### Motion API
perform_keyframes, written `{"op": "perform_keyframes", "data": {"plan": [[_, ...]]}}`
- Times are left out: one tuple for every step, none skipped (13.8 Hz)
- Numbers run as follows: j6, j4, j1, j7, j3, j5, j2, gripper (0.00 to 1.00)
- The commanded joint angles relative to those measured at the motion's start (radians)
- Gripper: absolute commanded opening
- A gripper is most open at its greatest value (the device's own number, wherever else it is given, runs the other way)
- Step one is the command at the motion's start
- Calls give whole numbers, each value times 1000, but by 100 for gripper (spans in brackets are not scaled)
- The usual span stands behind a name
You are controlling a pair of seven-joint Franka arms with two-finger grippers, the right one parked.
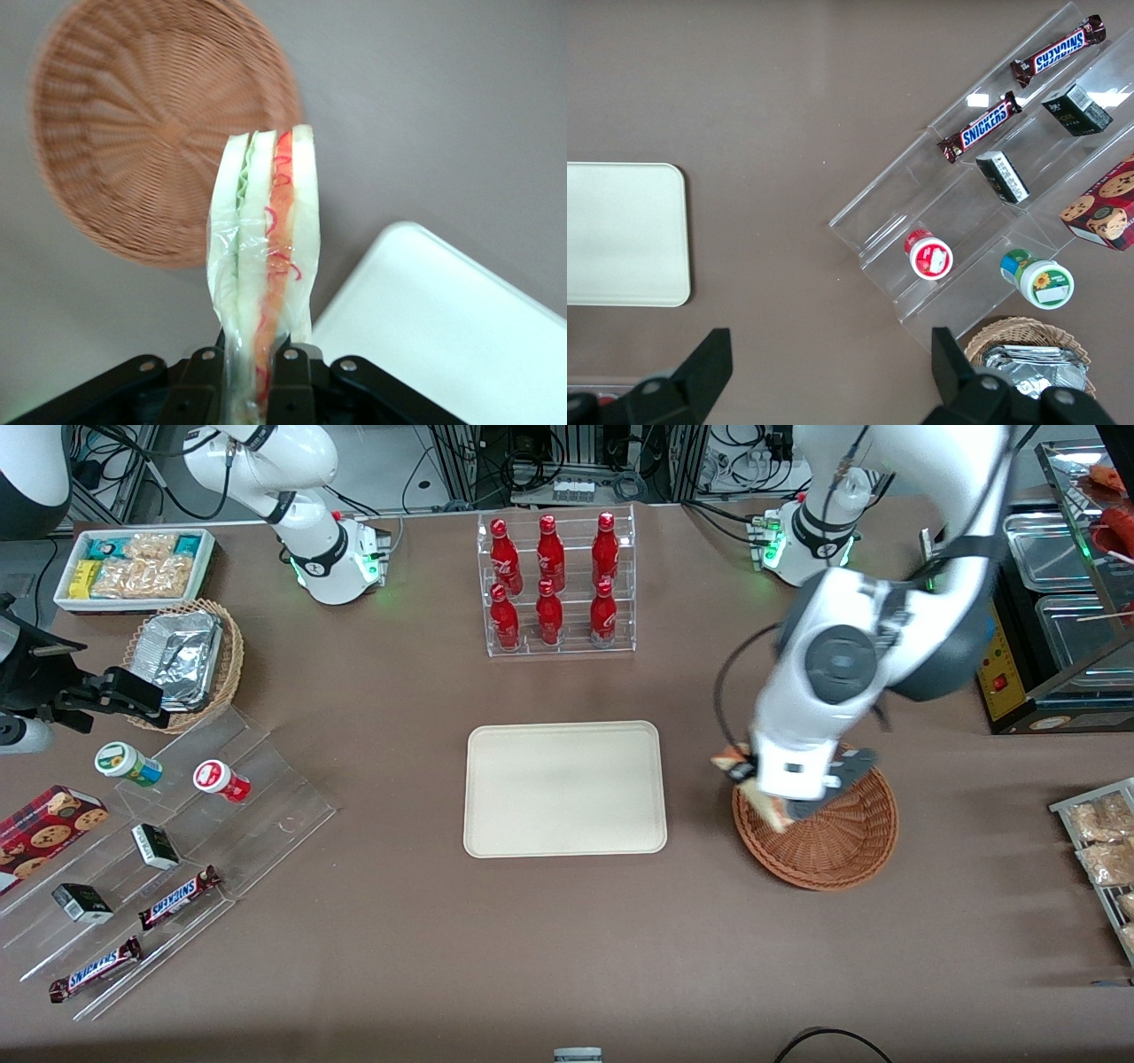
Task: Place sandwich from basket to tray
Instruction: 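Lift the sandwich and carry it over the cream tray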
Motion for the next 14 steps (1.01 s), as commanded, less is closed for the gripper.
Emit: {"op": "perform_keyframes", "data": {"plan": [[-3, 141, -119, -14, 14, 0, 138, 0], [-1, 175, -150, -22, 14, 5, 178, 0], [17, 189, -169, -21, 14, 5, 201, 0], [66, 196, -178, -10, 12, 2, 232, 0], [112, 198, -207, -7, 11, 5, 267, 0], [152, 198, -242, -5, 12, 9, 296, 0], [198, 198, -258, -7, 14, 11, 330, 0], [242, 200, -276, -7, 14, 12, 359, 0], [279, 201, -299, -7, 14, 34, 382, 0], [295, 201, -304, -5, 14, 66, 399, 0], [298, 204, -307, 1, 11, 89, 415, 0], [299, 215, -322, 24, 11, 98, 429, 0], [300, 218, -333, 65, 11, 98, 435, 0], [300, 218, -335, 102, 11, 98, 442, 0]]}}
